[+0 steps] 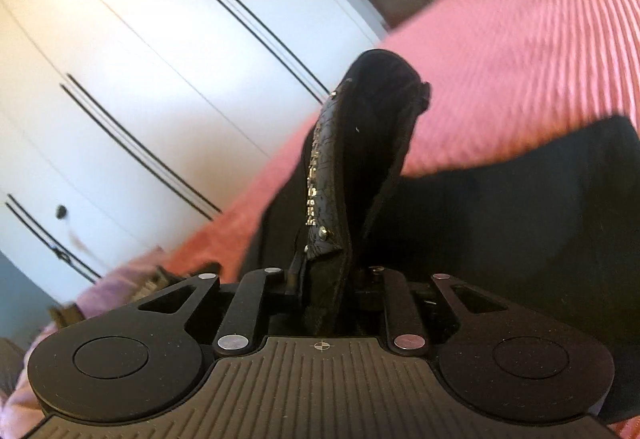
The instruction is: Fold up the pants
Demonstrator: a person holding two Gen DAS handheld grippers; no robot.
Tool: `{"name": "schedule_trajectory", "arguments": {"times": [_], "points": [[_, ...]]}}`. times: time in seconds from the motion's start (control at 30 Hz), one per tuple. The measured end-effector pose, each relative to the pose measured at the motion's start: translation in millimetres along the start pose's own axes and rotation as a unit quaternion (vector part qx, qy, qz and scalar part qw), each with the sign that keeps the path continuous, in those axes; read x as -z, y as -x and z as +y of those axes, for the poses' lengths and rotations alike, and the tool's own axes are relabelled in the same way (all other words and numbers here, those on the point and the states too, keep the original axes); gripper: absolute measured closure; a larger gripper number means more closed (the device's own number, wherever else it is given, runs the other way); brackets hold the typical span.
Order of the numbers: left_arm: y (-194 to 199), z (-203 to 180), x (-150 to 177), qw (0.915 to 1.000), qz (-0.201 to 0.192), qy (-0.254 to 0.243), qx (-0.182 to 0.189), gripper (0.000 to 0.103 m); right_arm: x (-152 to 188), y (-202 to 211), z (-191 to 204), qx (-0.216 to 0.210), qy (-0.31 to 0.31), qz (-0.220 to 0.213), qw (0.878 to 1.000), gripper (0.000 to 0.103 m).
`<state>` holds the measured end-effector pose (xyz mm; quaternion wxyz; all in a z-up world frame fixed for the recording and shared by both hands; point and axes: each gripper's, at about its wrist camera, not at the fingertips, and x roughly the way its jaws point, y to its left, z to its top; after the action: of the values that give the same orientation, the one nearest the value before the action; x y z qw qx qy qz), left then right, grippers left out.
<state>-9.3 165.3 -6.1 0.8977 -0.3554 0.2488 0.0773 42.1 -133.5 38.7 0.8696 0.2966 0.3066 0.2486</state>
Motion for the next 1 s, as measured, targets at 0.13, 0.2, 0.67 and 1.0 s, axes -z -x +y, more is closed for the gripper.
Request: {"name": "schedule_trajectory", "arguments": {"times": [0.13,0.2,0.67,1.0], "points": [[2.1,1.1,-2.4,0.9999,-0.004,0.001,0.01,0.004,-18.8,22.2,12.5,-0.013,0.004,-0.031,0.999,0.083],[1.5,-3.4,-1.3,0.9998,0.0,-0.017,0.011,0.004,-23.7,30.5,16.7,-0.011,0.005,-0.039,0.999,0.083],[-24.0,-46.0,26.1,0.9781,0.099,-0.183,-0.011,0.004,15.7,12.1,-89.8,0.202,-0.084,0.026,0.975,0.072],[-17.6,-51.0,31.1,0.9711,0.121,-0.202,0.037,0.004,16.9,28.4,-62.6,0.197,0.008,-0.051,0.979,0.076]]}}
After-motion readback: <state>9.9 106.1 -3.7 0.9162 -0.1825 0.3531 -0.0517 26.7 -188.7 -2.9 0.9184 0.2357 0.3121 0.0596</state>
